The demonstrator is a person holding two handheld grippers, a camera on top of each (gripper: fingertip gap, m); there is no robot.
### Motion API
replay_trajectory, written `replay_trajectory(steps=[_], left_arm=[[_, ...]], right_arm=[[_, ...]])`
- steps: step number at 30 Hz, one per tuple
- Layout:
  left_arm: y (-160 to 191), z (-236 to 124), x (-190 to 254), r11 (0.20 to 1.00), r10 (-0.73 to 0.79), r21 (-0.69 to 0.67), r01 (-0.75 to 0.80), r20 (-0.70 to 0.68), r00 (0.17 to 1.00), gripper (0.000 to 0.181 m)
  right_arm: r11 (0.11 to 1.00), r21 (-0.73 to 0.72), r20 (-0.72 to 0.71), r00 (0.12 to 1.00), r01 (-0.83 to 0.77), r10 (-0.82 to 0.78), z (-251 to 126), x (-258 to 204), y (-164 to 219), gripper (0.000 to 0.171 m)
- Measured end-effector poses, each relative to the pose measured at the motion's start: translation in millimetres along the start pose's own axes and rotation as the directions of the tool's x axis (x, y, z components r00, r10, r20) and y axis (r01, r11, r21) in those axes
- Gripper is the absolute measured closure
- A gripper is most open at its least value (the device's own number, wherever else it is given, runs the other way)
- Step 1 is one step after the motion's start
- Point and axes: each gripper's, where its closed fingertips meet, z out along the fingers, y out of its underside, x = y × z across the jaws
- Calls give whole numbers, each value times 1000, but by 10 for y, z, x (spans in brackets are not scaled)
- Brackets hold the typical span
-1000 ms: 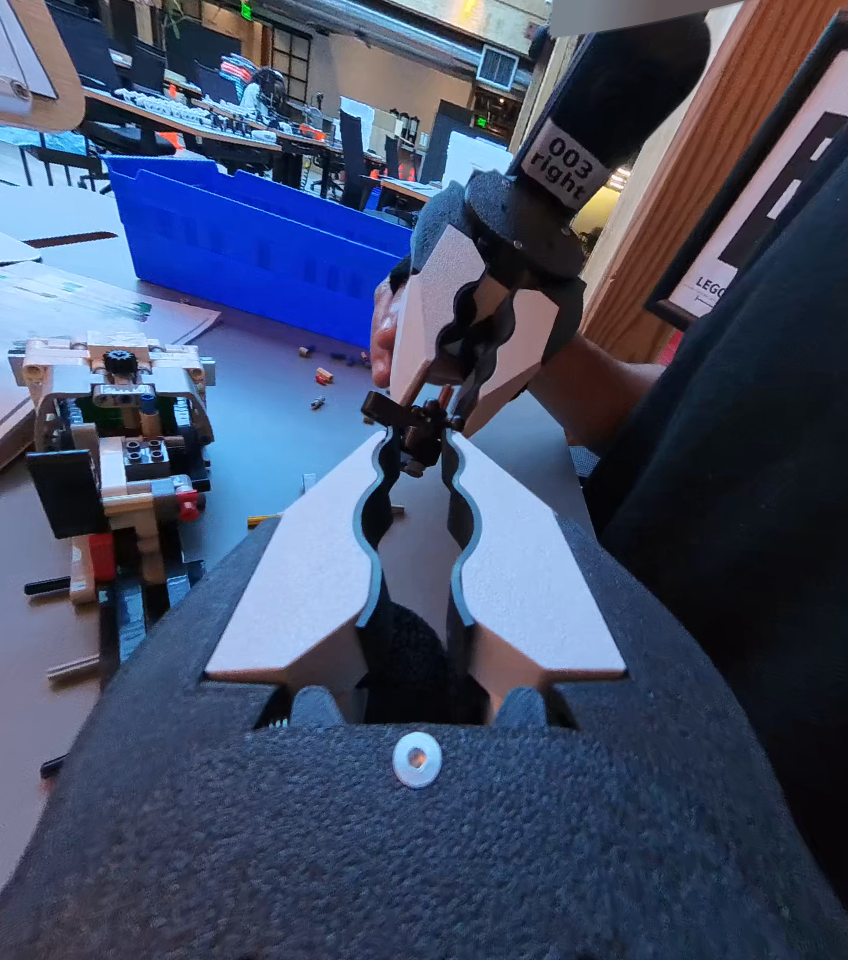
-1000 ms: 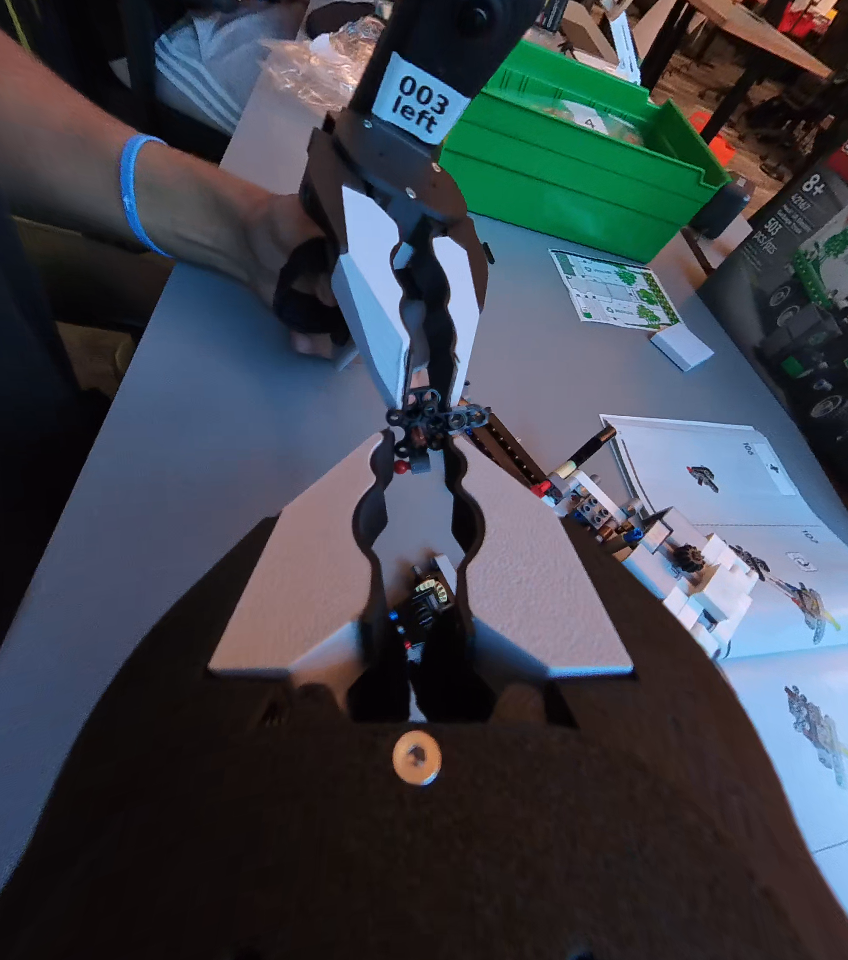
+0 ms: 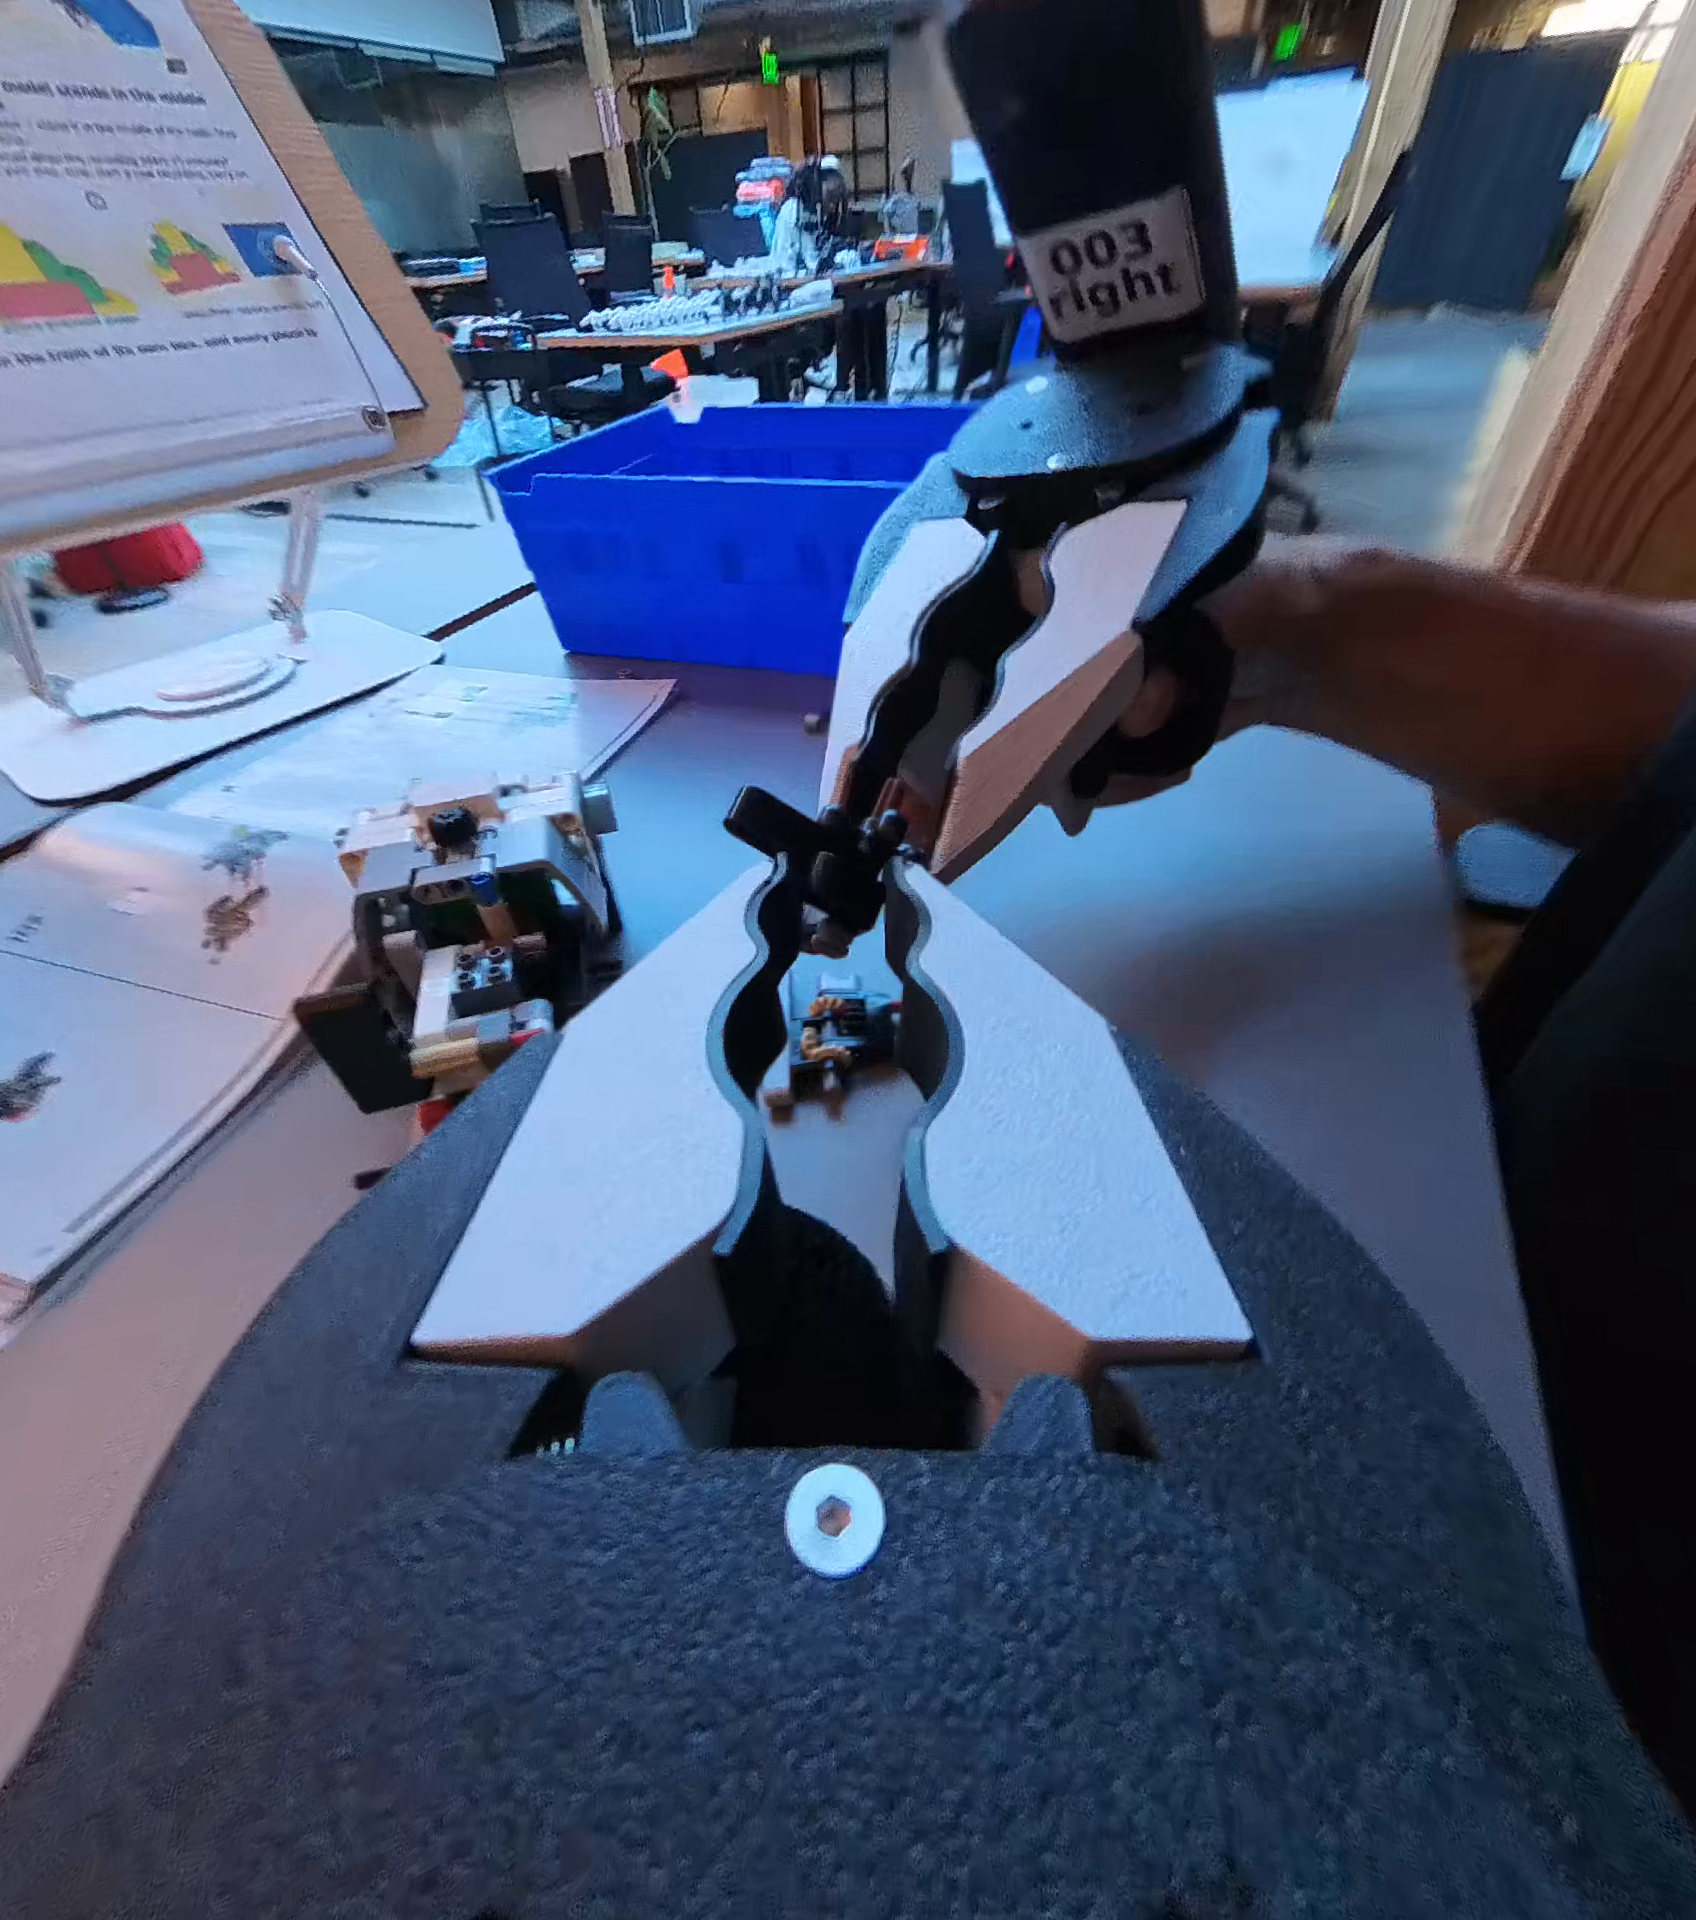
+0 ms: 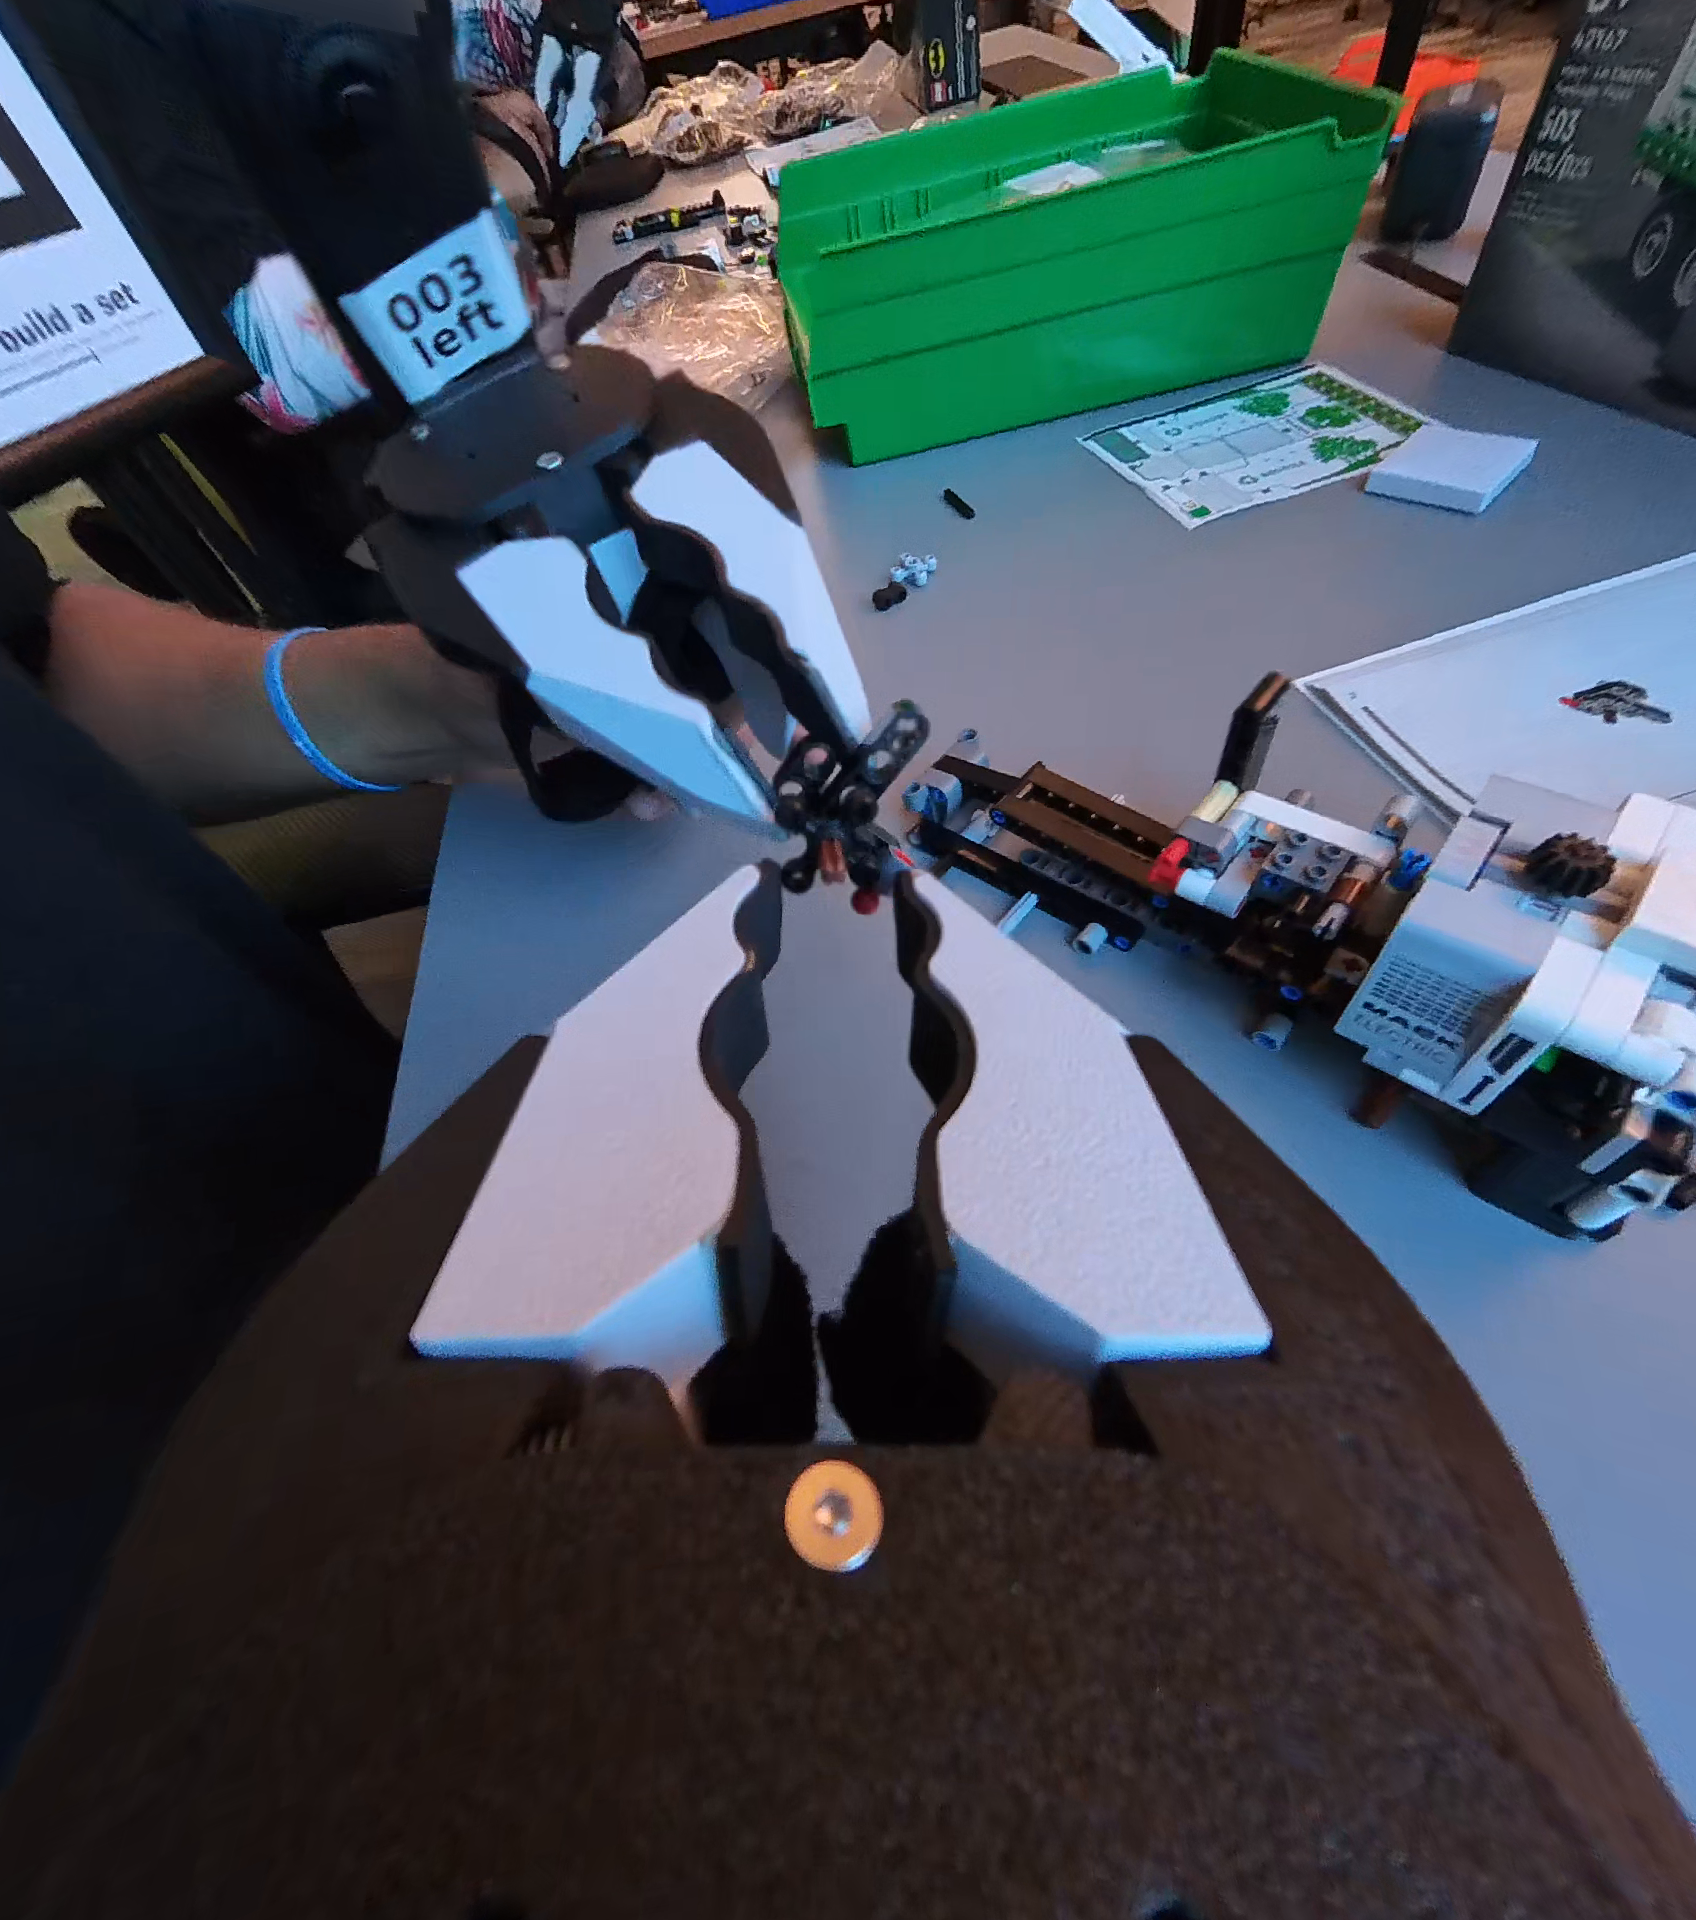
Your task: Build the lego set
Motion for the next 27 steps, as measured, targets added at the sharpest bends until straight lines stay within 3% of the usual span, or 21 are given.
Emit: replay_trajectory(steps=[4,10,16,27], left_arm=[[-35,-55,-31,986,-148,62,152,-65,987,168],[-79,-184,-132,960,-235,136,246,-95,967,168],[-245,-292,-192,862,-370,279,423,-226,901,168],[-217,-252,-255,845,-417,264,464,-216,883,168]], right_arm=[[997,34,-30,997,71,-70,-41,-36,-89,150],[990,130,-81,996,51,-41,-237,54,-171,151],[973,232,-87,996,24,-4,-208,6,-308,148],[978,202,-52,998,46,-36,12,-54,-255,150]])
